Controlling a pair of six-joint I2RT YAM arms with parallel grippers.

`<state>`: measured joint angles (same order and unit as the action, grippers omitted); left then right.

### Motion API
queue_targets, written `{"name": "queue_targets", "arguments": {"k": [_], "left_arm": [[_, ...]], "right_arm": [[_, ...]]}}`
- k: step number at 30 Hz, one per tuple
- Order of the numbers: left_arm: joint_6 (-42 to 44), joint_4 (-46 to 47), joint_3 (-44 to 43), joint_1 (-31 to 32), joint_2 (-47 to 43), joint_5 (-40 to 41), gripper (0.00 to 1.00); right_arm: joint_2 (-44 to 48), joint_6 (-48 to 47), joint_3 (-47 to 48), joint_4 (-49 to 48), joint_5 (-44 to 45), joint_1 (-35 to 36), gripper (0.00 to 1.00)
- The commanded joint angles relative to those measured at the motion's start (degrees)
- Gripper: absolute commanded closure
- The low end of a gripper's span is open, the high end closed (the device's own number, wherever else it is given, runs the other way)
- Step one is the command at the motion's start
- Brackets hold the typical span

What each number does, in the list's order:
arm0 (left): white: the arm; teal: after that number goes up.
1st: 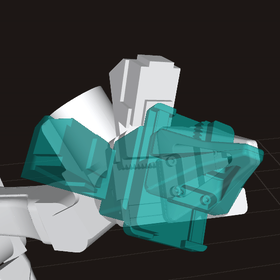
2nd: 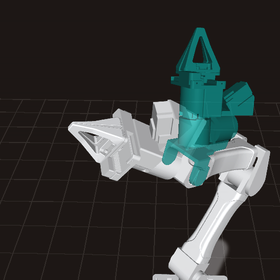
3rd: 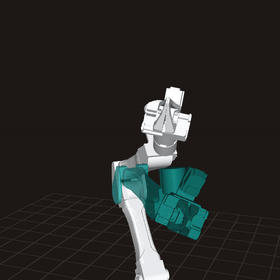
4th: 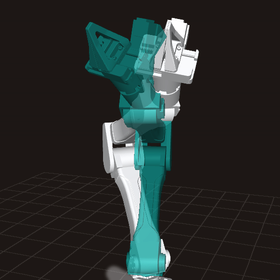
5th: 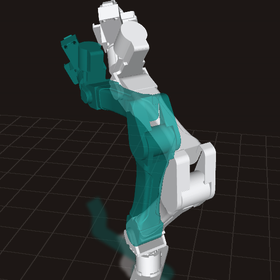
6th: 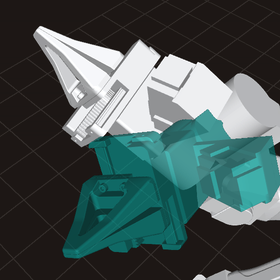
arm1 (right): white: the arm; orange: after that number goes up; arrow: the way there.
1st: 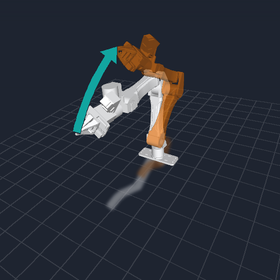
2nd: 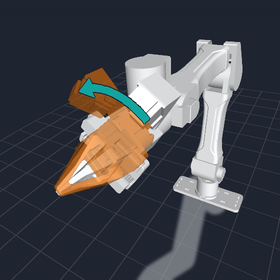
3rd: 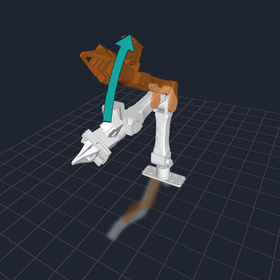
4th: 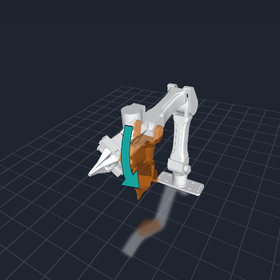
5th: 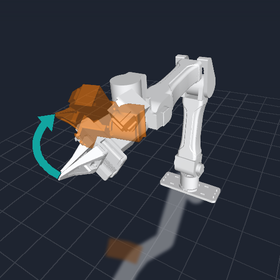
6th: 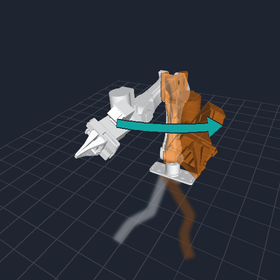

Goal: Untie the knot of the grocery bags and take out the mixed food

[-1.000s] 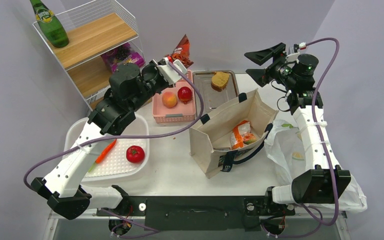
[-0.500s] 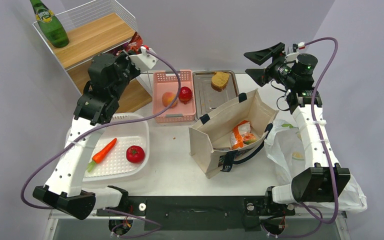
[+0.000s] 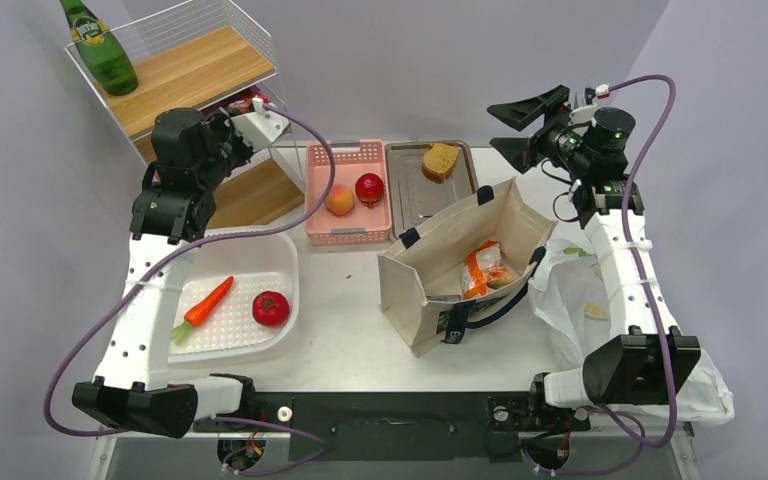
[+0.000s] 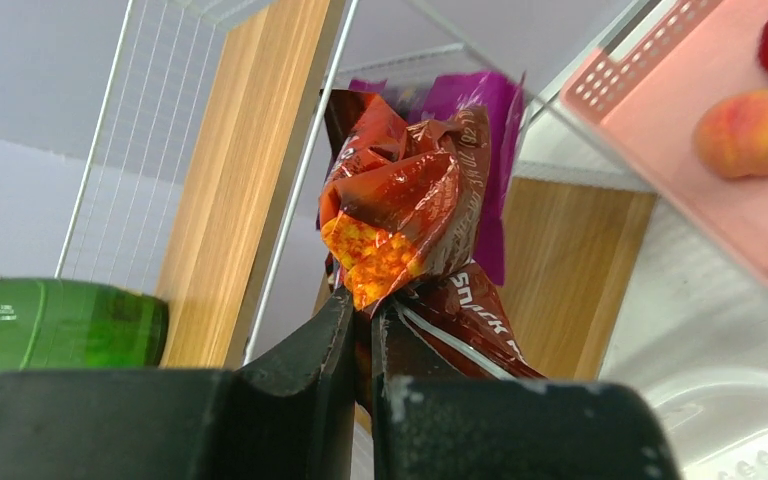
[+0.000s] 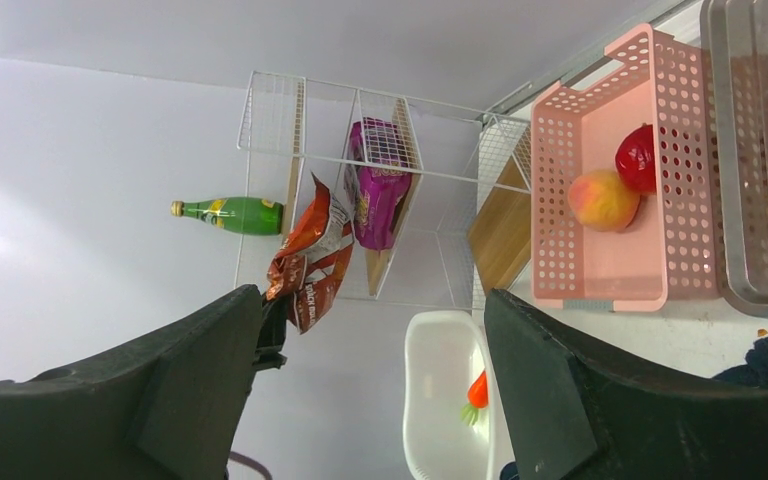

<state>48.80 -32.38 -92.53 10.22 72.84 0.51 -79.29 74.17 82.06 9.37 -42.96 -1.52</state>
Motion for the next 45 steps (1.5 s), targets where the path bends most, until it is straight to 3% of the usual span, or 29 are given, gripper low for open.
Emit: {"name": "queue_targets", "arguments": {"k": [1, 10, 25, 31, 33, 41, 43, 45], "left_arm": [[4.7, 8.6, 3.4, -1.7, -2.3, 1.7, 1.0], [18.9, 22.9, 13.9, -4.1, -1.7, 8.8, 1.0], [22.6, 29.1, 17.2, -18.2, 6.0, -1.2, 0.99], [20.0, 24.7, 17.4, -19.3, 4.8, -6.9, 0.59], [19.2, 22.0, 17.4, -19.0, 3.2, -9.1, 0.52], [15.4, 9.5, 13.6, -17.4, -1.5, -13.3, 0.46], [13.9, 4.4, 11.5, -17.0, -2.9, -17.9, 0.45], [11.4, -0.5, 9.2, -16.0, -4.0, -21.7, 0.45]], "right_arm": [[2.5, 0.2, -0.7, -3.7, -0.9, 0.0, 0.22], [2.8, 0.0, -0.9, -3.5, -0.7, 0.0, 0.22], [2.9, -0.5, -0.9, -3.3, -0.7, 0.0, 0.22], [2.7, -1.9, -0.9, -3.3, -1.1, -0.5, 0.22], [2.6, -2.3, -0.9, -3.1, -1.3, -0.9, 0.22], [1.5, -6.6, 2.6, -0.1, -2.0, -2.0, 0.23], [0.9, -10.4, 4.9, 3.1, -2.0, -2.3, 0.24], [0.0, -22.7, 8.9, 10.5, -0.9, -2.7, 0.26]]}}
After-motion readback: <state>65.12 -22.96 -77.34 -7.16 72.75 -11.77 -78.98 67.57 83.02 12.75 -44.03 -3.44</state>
